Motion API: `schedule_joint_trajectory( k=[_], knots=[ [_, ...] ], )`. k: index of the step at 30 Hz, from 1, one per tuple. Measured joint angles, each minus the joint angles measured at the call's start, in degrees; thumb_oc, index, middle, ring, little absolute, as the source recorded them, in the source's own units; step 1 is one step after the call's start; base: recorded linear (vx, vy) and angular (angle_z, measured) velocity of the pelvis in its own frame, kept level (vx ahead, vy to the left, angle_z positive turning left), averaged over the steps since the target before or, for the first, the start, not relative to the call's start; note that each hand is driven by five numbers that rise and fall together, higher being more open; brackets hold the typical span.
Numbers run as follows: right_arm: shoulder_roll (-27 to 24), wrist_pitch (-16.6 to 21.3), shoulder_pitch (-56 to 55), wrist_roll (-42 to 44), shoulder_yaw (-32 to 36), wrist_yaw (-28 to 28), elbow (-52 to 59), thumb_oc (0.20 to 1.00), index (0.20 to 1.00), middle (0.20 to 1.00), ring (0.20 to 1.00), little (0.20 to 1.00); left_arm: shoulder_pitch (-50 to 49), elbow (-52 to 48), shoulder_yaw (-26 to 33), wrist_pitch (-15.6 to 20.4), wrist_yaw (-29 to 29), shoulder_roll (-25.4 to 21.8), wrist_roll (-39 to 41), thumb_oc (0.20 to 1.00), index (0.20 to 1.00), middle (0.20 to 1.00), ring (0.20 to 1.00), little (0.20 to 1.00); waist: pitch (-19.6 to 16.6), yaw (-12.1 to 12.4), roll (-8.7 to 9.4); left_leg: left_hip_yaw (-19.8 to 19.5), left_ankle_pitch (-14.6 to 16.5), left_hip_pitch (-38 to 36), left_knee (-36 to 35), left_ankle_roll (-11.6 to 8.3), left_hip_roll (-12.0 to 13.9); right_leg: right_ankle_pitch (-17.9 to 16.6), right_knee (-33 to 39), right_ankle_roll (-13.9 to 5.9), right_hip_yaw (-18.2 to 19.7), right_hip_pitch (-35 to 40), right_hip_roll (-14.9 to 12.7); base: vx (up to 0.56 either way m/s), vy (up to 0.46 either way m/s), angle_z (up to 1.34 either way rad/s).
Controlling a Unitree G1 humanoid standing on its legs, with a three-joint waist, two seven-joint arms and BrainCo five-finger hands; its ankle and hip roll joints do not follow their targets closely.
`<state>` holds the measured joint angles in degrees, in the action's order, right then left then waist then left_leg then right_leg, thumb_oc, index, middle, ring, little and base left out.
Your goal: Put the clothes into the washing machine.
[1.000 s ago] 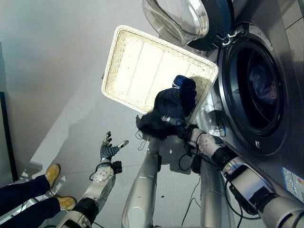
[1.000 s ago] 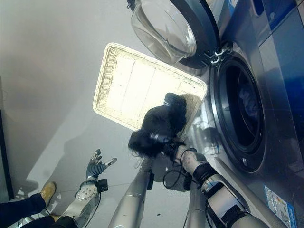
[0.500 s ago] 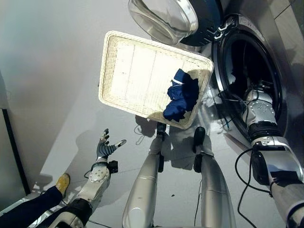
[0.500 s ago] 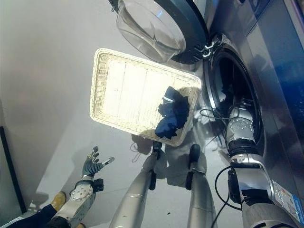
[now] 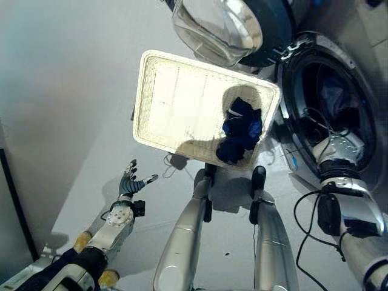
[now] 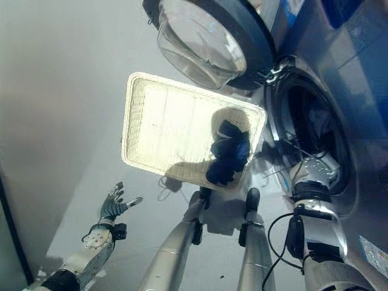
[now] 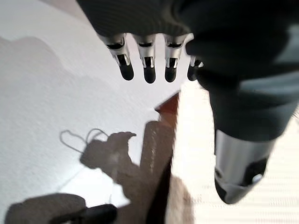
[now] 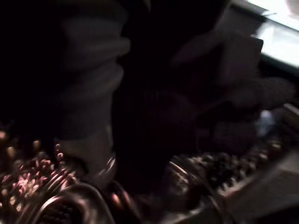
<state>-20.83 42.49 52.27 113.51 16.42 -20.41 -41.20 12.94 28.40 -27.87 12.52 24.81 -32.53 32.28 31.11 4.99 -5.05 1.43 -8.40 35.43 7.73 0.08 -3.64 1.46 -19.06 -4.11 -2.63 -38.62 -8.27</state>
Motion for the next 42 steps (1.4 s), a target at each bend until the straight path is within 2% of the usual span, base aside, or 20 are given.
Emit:
schedule_joint_trajectory(
  k=[1, 2, 5, 6, 8, 10, 11, 14, 19, 26, 31, 34, 36, 38, 39, 42],
  knots=[
    [1.1, -0.9, 0.1, 0.0, -0.9, 0.7, 0.4, 1.000, 1.000, 1.000, 1.000, 1.000, 0.2, 0.2, -0.3, -0.3, 0.0, 0.1, 0.0, 1.000, 1.000, 1.000, 1.000, 1.000, 0.0, -0.5, 0.01, 0.0, 0.0, -0.2, -0.4, 0.00, 0.2, -0.3, 0.3, -0.01, 0.1, 0.0, 0.1, -0.02, 0.028, -0.25],
    [3.5, -3.3, 0.3, 0.0, -2.5, 4.4, 0.7, 1.000, 1.000, 1.000, 1.000, 1.000, 0.8, 0.8, -0.1, -0.7, 0.0, 0.8, -0.1, 1.000, 1.000, 1.000, 1.000, 1.000, 0.0, -1.5, 0.00, 0.0, 0.0, -0.5, -1.0, 0.01, 0.6, -0.9, 0.4, 0.12, 0.1, -0.1, 0.7, -0.01, 0.020, -0.15],
    [4.6, -7.0, -1.2, 0.0, -4.8, 10.5, 0.5, 1.000, 1.000, 1.000, 1.000, 1.000, 1.9, 2.0, -0.1, -0.7, 0.1, 3.1, -0.1, 1.000, 1.000, 1.000, 1.000, 1.000, 0.0, -2.5, -0.06, 0.2, 0.0, -0.8, -1.3, 0.06, 0.9, -1.3, 0.4, 0.34, 0.3, -0.3, 1.2, -0.03, 0.092, -0.09],
    [5.4, -10.6, -1.6, 0.0, -6.6, 16.9, 0.0, 1.000, 1.000, 1.000, 1.000, 1.000, 2.0, 2.9, -0.2, -0.4, 0.8, 4.6, -0.1, 1.000, 1.000, 1.000, 1.000, 1.000, -0.1, -2.7, -0.14, 0.5, 0.0, -0.6, -1.6, 0.02, 1.0, -1.3, 0.7, 0.49, 0.6, -0.9, 1.2, -0.05, 0.083, -0.30],
    [6.1, -15.6, -2.9, 0.0, -9.8, 25.5, 0.1, 1.000, 1.000, 1.000, 1.000, 1.000, 1.7, 3.2, -0.5, -0.1, 1.8, 6.9, -0.2, 1.000, 1.000, 1.000, 1.000, 1.000, -0.2, -2.6, -0.17, 1.6, -0.2, 0.1, -2.1, -0.17, 1.0, -3.1, 1.6, 0.55, 0.4, -2.3, 0.9, -0.05, 0.088, -0.43],
    [6.4, -17.6, -3.3, 0.0, -11.6, 28.4, 0.1, 1.000, 1.000, 1.000, 1.000, 1.000, 1.5, 3.2, -0.5, 0.2, 2.2, 7.4, -0.2, 1.000, 1.000, 1.000, 1.000, 1.000, -0.2, -2.6, -0.29, 1.5, -0.4, 0.7, -2.3, -0.38, 0.8, -4.0, 2.1, 0.55, 0.4, -2.8, 0.9, -0.03, 0.066, -0.23],
    [6.5, -18.8, -4.4, 0.0, -13.3, 31.6, 0.1, 1.000, 1.000, 1.000, 1.000, 1.000, 1.7, 3.0, -0.4, 0.7, 2.8, 7.9, -0.2, 1.000, 1.000, 1.000, 1.000, 1.000, -0.2, -2.9, -0.34, 1.5, -0.7, 1.3, -2.6, -0.44, 0.9, -4.8, 2.8, 0.56, 0.3, -3.5, 1.1, -0.04, 0.079, -0.15],
    [4.7, -18.4, -6.2, -0.1, -14.7, 34.4, -0.1, 1.000, 1.000, 1.000, 1.000, 1.000, 1.7, 2.9, -0.4, 1.6, 3.4, 8.5, -0.2, 1.000, 1.000, 1.000, 1.000, 1.000, -0.2, -2.8, -0.55, 1.5, -1.6, 1.3, -4.1, -0.25, 1.3, -5.2, 3.6, 0.67, -0.1, -3.6, 1.5, -0.05, 0.073, -0.01],
    [2.6, -15.5, -6.3, -0.4, -14.5, 35.0, 0.0, 1.000, 1.000, 1.000, 1.000, 1.000, 1.8, 4.8, -0.1, 2.4, 3.4, 8.5, -0.2, 1.000, 1.000, 1.000, 1.000, 1.000, -0.2, -2.7, -0.67, 1.2, -2.4, 1.3, -5.2, -0.05, 1.6, -5.3, 4.1, 1.22, -0.9, -3.6, 1.8, -0.04, 0.033, 0.04],
    [3.9, -15.2, -8.2, -0.4, -14.6, 36.2, 0.2, 1.000, 1.000, 1.000, 1.000, 1.000, 1.8, 7.6, 0.5, 3.1, 3.4, 9.5, -0.1, 1.000, 1.000, 1.000, 1.000, 1.000, -0.1, -2.6, -0.71, 1.1, -2.4, 1.2, -5.3, -0.10, 1.8, -5.2, 4.3, 1.28, -1.0, -3.5, 1.9, -0.04, 0.038, 0.00],
    [6.9, -15.5, -12.5, -1.8, -15.2, 35.5, 0.5, 1.000, 1.000, 1.000, 1.000, 1.000, 1.6, 9.1, 1.0, 3.2, 3.4, 10.9, -0.1, 1.000, 1.000, 1.000, 1.000, 1.000, -0.2, -2.7, -0.70, 0.9, -2.5, 1.0, -5.7, -0.26, 1.9, -5.2, 4.6, 1.24, -1.1, -3.2, 2.0, -0.06, 0.057, 0.02],
    [7.6, -16.9, -16.4, -11.0, -18.2, 31.6, 0.5, 1.000, 1.000, 1.000, 1.000, 1.000, 1.6, 9.2, 1.3, 3.3, 3.4, 11.8, 0.0, 1.000, 1.000, 1.000, 1.000, 1.000, -0.2, -2.7, -0.70, 0.4, -2.8, 0.8, -6.5, -0.30, 1.9, -5.3, 4.9, 1.16, -1.3, -3.1, 2.0, -0.06, 0.041, 0.05],
    [7.6, -18.1, -20.1, -22.2, -22.3, 26.6, 1.4, 1.000, 1.000, 1.000, 1.000, 1.000, 1.5, 9.8, 2.1, 3.4, 3.5, 12.9, -0.1, 1.000, 1.000, 1.000, 1.000, 1.000, -0.2, -3.1, -0.69, 0.1, -2.9, 0.6, -6.9, -0.27, 1.9, -5.3, 5.1, 1.13, -1.6, -2.8, 1.9, -0.07, 0.057, 0.04],
    [6.7, -19.6, -24.5, -39.4, -30.0, 19.1, 5.7, 1.000, 1.000, 1.000, 1.000, 1.000, 1.0, 9.9, 2.7, 3.5, 3.9, 14.3, -0.1, 1.000, 1.000, 1.000, 1.000, 1.000, -0.2, -4.1, -0.66, 0.0, -3.1, 0.4, -7.5, -0.33, 1.9, -5.3, 5.5, 1.04, -1.8, -2.6, 2.0, -0.08, 0.058, 0.02],
    [6.6, -20.3, -25.7, -45.1, -31.7, 17.2, 7.3, 1.000, 1.000, 1.000, 1.000, 1.000, 0.8, 9.9, 2.8, 3.5, 4.0, 14.7, -0.1, 1.000, 1.000, 1.000, 1.000, 1.000, -0.2, -4.2, -0.65, 0.0, -3.1, 0.4, -7.7, -0.31, 2.0, -5.3, 5.6, 1.04, -1.8, -2.5, 2.0, -0.07, 0.049, 0.02],
    [4.9, -21.8, -31.2, -71.6, -40.5, 8.1, 16.4, 1.000, 1.000, 1.000, 1.000, 1.000, -0.4, 9.4, 4.4, 3.0, 5.4, 17.3, -0.8, 1.000, 1.000, 1.000, 1.000, 1.000, -0.2, -5.2, -0.59, -0.1, -3.4, 0.4, -8.5, -0.27, 2.2, -5.5, 6.4, 1.08, -2.1, -2.4, 2.2, -0.07, 0.040, 0.00]
  ],
)
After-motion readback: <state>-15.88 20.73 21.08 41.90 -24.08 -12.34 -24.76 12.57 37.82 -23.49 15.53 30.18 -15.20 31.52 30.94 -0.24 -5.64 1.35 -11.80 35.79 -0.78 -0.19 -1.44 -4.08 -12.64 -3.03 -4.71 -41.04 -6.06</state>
